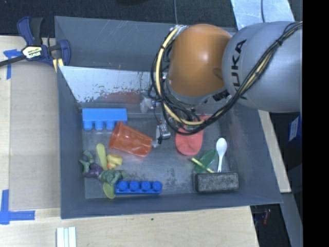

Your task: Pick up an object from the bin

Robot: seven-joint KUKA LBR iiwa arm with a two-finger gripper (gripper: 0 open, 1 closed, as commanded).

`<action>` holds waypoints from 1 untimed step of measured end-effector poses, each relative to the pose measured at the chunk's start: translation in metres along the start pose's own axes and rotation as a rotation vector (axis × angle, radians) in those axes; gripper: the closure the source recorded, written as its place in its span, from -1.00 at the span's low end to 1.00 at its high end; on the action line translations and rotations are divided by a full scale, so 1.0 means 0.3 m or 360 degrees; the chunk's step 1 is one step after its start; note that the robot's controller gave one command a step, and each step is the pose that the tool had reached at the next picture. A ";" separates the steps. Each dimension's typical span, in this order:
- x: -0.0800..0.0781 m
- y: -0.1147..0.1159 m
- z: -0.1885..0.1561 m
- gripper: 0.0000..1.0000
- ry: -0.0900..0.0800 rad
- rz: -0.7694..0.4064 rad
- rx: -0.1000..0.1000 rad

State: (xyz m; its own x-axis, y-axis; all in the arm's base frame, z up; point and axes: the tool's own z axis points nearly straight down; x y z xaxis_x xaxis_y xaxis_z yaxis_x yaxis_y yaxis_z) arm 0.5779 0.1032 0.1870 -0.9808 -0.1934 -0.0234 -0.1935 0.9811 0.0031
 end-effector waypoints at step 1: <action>-0.009 0.095 0.001 -1.00 -0.0001 0.0284 0.0001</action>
Offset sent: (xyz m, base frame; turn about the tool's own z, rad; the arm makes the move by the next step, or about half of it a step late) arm -0.0062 0.0000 -0.1170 0.2078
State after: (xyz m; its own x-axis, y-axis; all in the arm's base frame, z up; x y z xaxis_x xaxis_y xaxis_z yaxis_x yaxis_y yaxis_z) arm 0.5749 0.1318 0.1869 -0.9996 -0.0160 -0.0231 -0.0162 0.9998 0.0067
